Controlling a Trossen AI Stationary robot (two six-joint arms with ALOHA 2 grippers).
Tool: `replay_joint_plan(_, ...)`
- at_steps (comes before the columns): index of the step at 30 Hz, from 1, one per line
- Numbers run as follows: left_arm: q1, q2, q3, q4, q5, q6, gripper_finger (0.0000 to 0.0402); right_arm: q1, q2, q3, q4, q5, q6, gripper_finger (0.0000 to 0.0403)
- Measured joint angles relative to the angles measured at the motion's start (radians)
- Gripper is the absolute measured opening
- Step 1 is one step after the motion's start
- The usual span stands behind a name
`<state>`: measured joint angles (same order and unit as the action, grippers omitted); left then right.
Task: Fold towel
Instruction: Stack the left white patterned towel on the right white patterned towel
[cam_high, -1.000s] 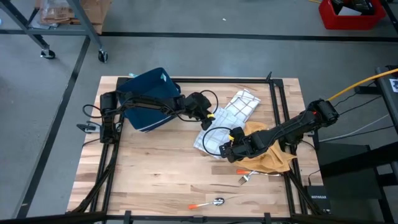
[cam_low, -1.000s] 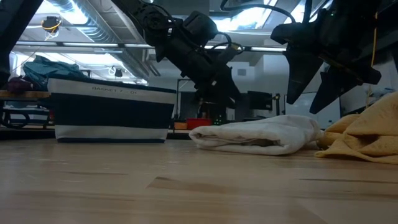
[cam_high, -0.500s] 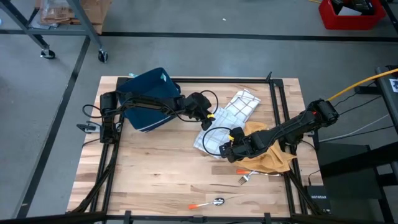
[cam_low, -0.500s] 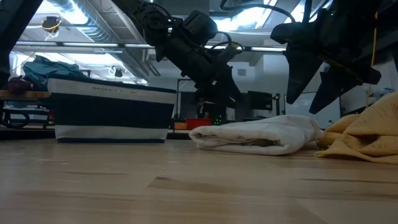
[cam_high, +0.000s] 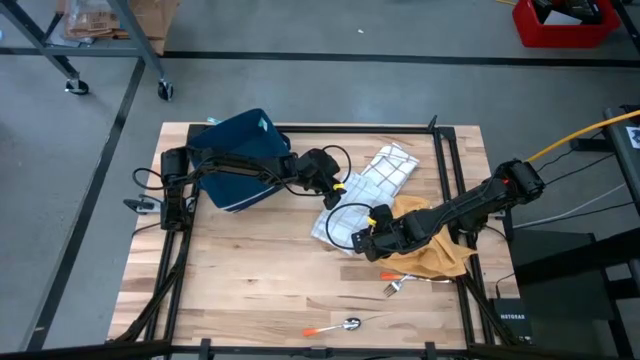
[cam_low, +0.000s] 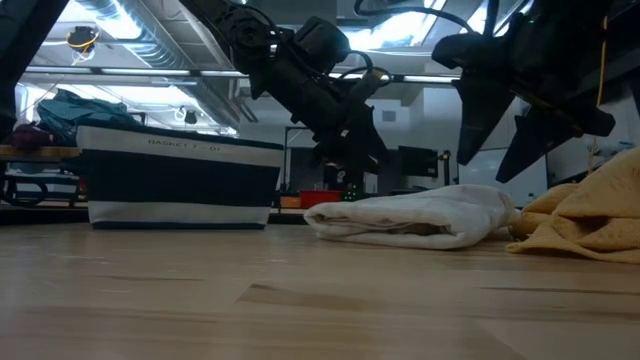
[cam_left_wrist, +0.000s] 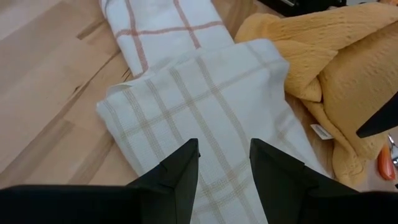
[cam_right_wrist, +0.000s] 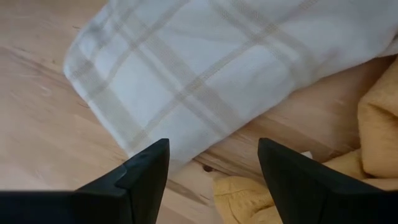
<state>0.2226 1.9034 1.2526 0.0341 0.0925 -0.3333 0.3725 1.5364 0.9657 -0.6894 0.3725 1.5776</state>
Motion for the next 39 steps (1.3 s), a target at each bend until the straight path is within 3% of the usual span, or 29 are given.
replay_joint_plan(15,0.0,0.0,0.0,-0.003,-0.001,0.02,0.0136,0.0,0.0,0.0,0.011,0.0,0.004,0.0248)
replay_joint_plan(22,0.033,0.0,0.0,-0.014,0.001,-0.096,0.0136,0.0,0.0,0.0,-0.067,-0.001,0.176,0.0248)
replay_joint_plan(27,0.07,0.002,0.0,-0.133,-0.001,-0.108,0.0136,0.0,0.035,0.0,-0.132,-0.007,0.353,0.0248)
replay_joint_plan(39,0.09,0.111,0.0,-0.015,0.021,-0.086,0.0136,-0.039,0.151,0.0,-0.011,0.036,0.434,0.0248)
